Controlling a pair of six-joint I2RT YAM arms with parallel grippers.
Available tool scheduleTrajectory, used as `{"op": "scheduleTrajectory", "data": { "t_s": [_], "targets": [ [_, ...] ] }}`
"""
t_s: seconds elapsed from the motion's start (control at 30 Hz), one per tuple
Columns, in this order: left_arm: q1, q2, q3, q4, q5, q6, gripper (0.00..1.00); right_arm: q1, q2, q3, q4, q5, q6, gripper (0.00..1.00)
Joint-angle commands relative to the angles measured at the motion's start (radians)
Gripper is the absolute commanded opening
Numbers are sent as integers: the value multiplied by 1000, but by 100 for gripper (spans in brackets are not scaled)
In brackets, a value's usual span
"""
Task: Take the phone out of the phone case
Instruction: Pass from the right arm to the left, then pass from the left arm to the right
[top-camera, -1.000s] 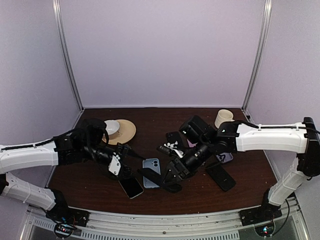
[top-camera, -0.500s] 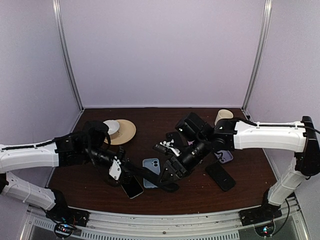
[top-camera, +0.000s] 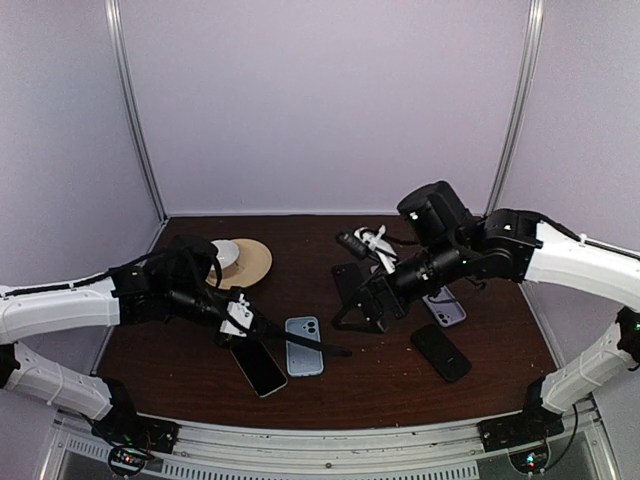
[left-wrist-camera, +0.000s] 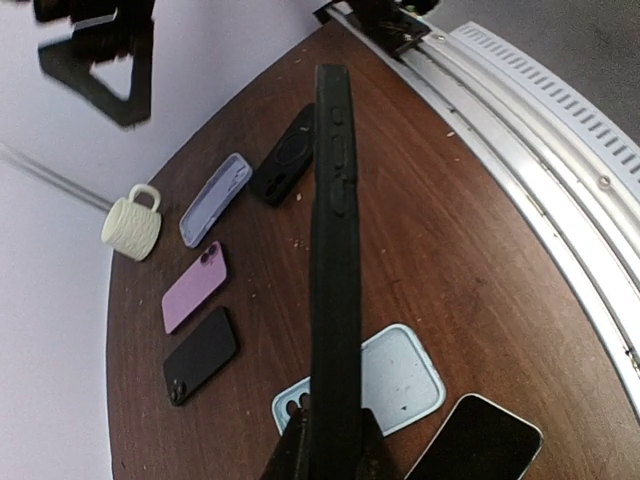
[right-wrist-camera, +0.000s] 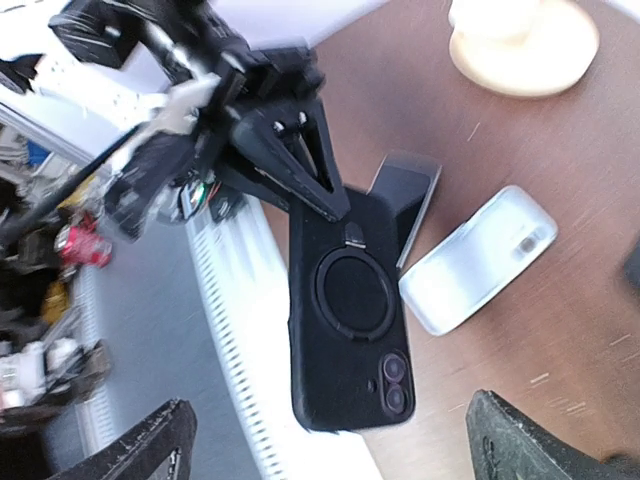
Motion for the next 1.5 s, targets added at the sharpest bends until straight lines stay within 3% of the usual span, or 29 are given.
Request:
{"op": "scheduleTrajectory", "data": {
  "t_s": [0.0, 0.23, 0.4, 0.57, 0.77, 0.93, 1.3, 1.47],
  "targets": [
    [75, -11, 78, 118, 52, -195, 0, -4, -128, -64, 35, 227, -171, 99],
    [141, -6, 99, 161, 170, -319, 0, 0, -322, -323, 307, 164, -322, 99],
    [171, -16, 103, 171, 281, -356, 0, 10, -378, -404, 438, 63, -423, 100],
    [176, -20, 96, 187, 353, -388, 0, 28, -385, -469, 562, 110, -499, 98],
    [176, -17, 84, 236, 381, -439, 0, 48, -304, -438, 592, 157, -533, 80],
    [176, -16, 80, 250, 379, -450, 0, 59, -249, -411, 619, 193, -564, 58],
    [176, -2, 79, 248, 373, -451, 0, 60, -226, -429, 704, 210, -592, 39],
    [176, -6, 77, 251, 374, -451, 0, 59, -216, -432, 714, 201, -592, 37]
  ]
}}
